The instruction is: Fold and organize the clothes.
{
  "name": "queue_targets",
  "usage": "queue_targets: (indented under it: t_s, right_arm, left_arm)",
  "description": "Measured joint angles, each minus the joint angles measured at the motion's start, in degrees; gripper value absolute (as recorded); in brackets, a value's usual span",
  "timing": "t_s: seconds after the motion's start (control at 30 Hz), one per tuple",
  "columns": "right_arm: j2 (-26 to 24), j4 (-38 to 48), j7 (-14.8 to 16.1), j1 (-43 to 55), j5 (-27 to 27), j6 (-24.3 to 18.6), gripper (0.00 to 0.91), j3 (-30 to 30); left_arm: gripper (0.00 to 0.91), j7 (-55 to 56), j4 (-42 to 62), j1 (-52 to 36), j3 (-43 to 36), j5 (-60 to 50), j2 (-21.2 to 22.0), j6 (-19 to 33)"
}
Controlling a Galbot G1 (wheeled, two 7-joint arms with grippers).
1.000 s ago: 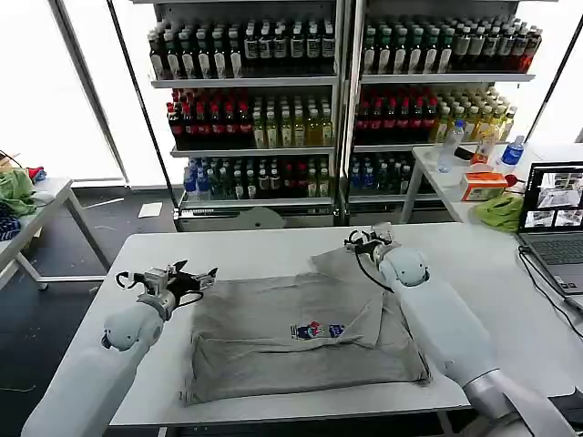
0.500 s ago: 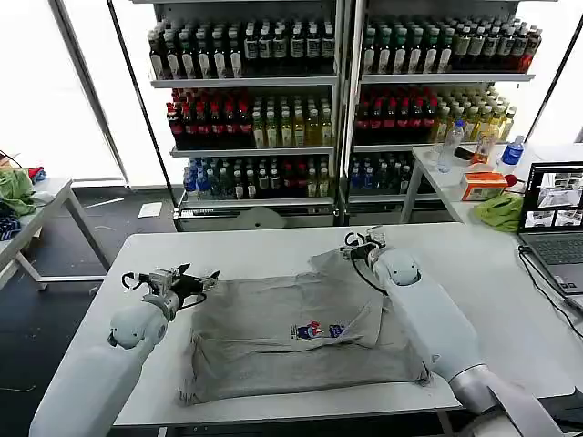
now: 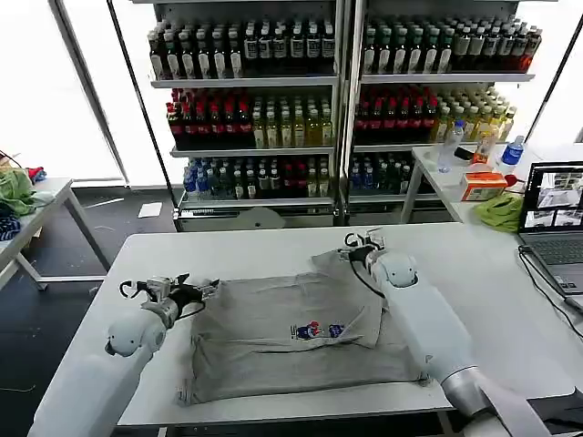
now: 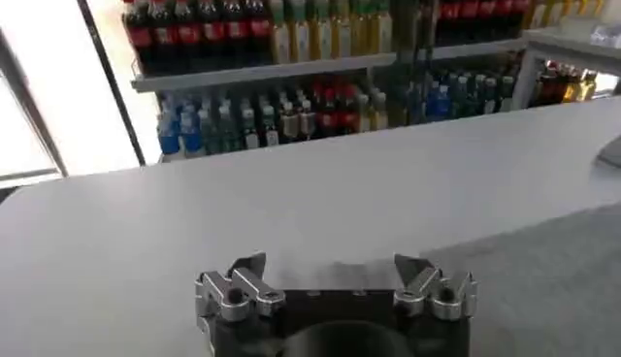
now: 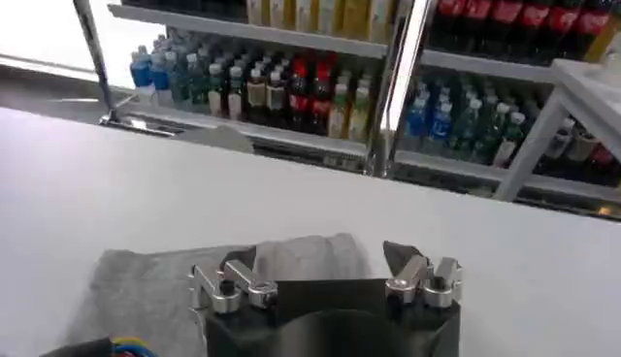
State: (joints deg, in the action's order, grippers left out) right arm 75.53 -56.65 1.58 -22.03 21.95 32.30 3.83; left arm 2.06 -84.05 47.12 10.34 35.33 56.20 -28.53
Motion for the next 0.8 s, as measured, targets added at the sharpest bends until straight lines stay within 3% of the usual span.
queue_targets:
  t_s: [0.03,0.07,0.1,0.13,0.17,0.2,0.23,0.27,0.3,0.8]
  right_arm:
    - [0.03,0.0,-0.11,-0.16,0.04,0.02,0.907,0.16]
    - [0.06,0.0,-0.25,-0.35,0.1,0.05,0.907,0.3]
    - [0.08,0.0,-0.33,-0.51,0.19,0.08,0.877,0.42]
    - [0.08,-0.02,-0.44,-0.65,0.22,0.08,0.816,0.52]
    - [0.08,-0.08,-0.58,-0.81,0.24,0.12,0.595,0.63]
    - [0.08,-0.18,-0.71,-0.97,0.27,0.12,0.373,0.71]
    - [0.09,-0.25,-0.8,-1.14,0.3,0.15,0.252,0.84]
    - [0.1,-0.37,-0.91,-1.34,0.35,0.21,0.071,1.01]
    - [0.11,-0.46,-1.0,-1.5,0.42,0.25,0.0,1.13]
    - [-0.74,-3.4,-2.41,-4.91,1.94,0.44,0.0,2.34]
  left_arm:
    - [0.393,0.04,0.01,0.12,0.03,0.11,0.02,-0.06]
    - [0.393,0.06,0.05,0.2,0.05,0.19,0.04,-0.12]
    - [0.171,0.11,0.14,0.27,0.08,0.27,0.12,-0.21]
    - [0.171,0.16,0.18,0.3,0.14,0.38,0.22,-0.3]
    - [0.03,0.21,0.2,0.33,0.19,0.48,0.28,-0.37]
    - [0.01,0.28,0.2,0.38,0.21,0.58,0.35,-0.41]
    - [0.01,0.33,0.18,0.46,0.2,0.66,0.39,-0.46]
    - [0.01,0.38,0.1,0.56,0.17,0.73,0.4,-0.55]
    - [0.01,0.4,0.03,0.65,0.12,0.8,0.43,-0.63]
    - [0.0,0.67,-1.07,2.16,-0.46,-0.09,0.54,-1.26]
